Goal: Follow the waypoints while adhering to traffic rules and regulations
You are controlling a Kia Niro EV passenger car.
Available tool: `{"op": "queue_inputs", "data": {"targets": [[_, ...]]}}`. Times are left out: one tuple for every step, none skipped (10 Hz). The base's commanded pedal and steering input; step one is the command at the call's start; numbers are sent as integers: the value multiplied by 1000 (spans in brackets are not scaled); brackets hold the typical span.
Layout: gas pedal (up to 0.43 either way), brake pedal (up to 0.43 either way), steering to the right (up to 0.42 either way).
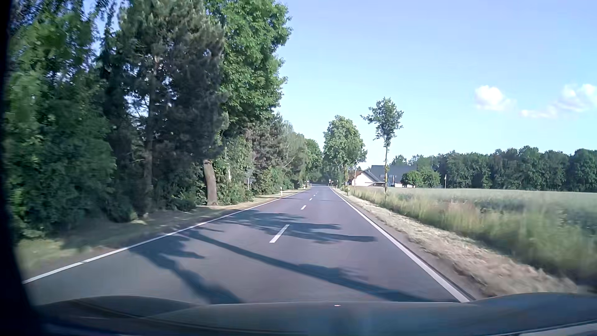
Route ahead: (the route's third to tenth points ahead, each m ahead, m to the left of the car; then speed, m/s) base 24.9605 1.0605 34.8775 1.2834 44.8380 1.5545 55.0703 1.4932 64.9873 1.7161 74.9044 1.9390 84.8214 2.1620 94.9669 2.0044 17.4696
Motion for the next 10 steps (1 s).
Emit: {"op": "queue_inputs", "data": {"targets": [[220,6,6],[220,6,6],[209,6,6],[189,6,5],[177,6,6],[169,6,5],[157,6,6],[157,6,6],[150,6,5],[150,6,5]]}}
